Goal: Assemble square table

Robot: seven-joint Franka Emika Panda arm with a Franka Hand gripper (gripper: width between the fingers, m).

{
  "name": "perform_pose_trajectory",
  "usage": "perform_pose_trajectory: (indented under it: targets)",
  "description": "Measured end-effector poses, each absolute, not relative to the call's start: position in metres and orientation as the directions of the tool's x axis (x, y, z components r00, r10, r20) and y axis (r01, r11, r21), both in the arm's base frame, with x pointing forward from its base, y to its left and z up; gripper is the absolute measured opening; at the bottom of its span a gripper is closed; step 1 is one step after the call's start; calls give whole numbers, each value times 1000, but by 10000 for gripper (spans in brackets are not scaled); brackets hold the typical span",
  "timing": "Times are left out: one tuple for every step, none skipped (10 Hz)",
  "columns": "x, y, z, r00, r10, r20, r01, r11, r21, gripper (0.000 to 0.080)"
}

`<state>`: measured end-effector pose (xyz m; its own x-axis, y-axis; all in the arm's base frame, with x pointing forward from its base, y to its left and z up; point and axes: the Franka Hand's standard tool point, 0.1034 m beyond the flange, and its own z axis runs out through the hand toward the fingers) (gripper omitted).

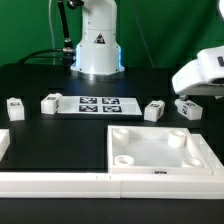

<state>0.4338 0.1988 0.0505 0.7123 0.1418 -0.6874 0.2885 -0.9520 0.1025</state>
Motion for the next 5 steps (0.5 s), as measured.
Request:
perform_pose_trajectory:
  targets:
    - [434,198,50,713,142,-687,291,-951,105,649]
    - [434,198,50,713,142,-687,291,-951,105,649]
    - [434,198,50,712,142,-687,291,-951,105,649]
    - [433,198,49,712,142,-688,291,-951,105,649]
    - [426,205,44,706,112,-699,260,-960,108,649]
